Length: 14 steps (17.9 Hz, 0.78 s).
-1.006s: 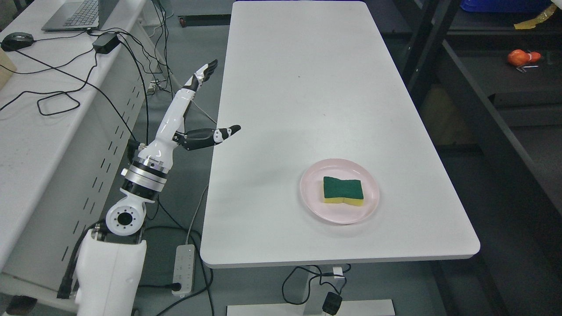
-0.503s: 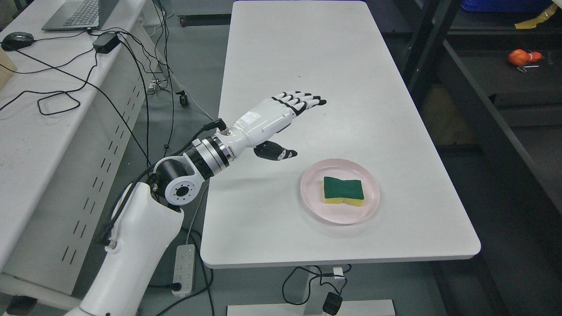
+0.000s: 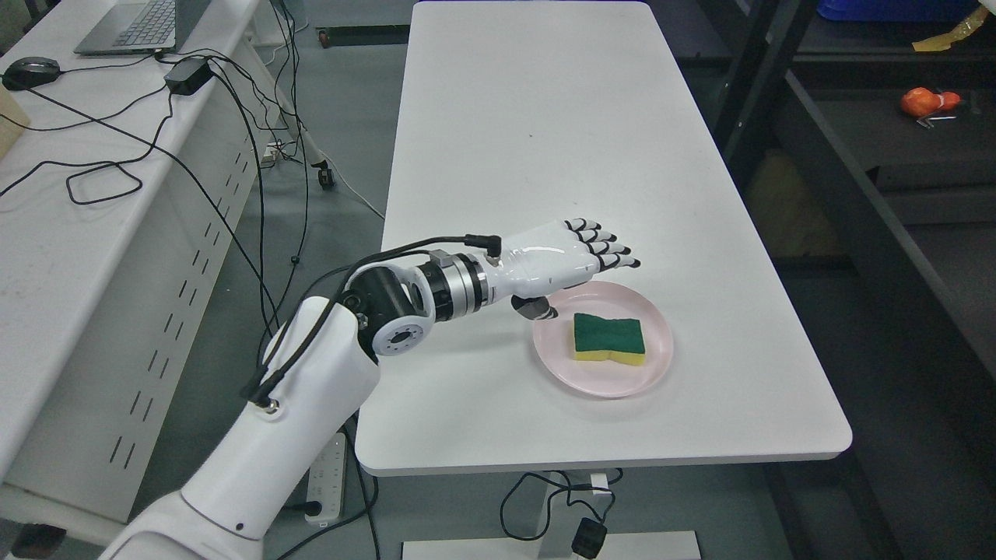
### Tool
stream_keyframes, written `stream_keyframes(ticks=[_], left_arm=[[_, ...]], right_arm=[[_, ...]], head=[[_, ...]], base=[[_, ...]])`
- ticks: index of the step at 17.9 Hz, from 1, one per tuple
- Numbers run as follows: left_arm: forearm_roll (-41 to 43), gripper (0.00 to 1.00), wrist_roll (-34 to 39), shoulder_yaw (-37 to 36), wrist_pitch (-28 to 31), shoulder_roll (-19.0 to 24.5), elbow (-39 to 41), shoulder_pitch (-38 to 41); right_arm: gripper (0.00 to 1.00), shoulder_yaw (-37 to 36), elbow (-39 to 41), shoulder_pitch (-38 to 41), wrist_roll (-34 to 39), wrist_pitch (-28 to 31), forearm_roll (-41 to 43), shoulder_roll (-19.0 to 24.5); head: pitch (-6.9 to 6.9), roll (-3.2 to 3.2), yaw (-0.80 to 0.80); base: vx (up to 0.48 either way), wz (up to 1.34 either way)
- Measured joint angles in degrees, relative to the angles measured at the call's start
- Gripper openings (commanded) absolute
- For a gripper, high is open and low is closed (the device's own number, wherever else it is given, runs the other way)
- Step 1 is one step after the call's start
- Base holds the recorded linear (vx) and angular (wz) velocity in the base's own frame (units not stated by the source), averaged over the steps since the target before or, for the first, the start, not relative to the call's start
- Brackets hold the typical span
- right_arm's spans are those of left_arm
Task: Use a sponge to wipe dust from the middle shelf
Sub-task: 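Reach the left hand over the green-and-yellow sponge on the plate, then close the left hand fingers around the sponge on the plate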
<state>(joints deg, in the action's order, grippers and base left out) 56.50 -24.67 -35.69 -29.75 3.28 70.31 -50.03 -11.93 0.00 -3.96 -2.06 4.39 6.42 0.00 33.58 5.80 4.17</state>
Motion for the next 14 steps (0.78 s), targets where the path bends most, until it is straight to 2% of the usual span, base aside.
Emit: stream_keyframes(ticks=[4, 9, 14], left_arm=[[2.5, 0.91, -3.7, -4.0, 0.0, -1.1, -1.8, -1.4], [4.7, 0.89, -4.7, -6.7, 0.6, -1.9, -3.8, -2.3], [5.6, 0.80, -4.9, -8.0, 0.9, -2.4, -5.7, -3.5]], right_arm=[[1.00, 0.0, 0.0, 0.0, 0.0, 0.0, 0.0, 0.0], [1.00, 0.0, 0.0, 0.0, 0.0, 0.0, 0.0, 0.0], [1.00, 0.0, 0.0, 0.0, 0.0, 0.0, 0.0, 0.0]], head=[[0.00, 0.00, 0.00], [0.00, 0.00, 0.00], [0.00, 0.00, 0.00]], base=[[0.000, 0.00], [0.000, 0.00], [0.000, 0.00]])
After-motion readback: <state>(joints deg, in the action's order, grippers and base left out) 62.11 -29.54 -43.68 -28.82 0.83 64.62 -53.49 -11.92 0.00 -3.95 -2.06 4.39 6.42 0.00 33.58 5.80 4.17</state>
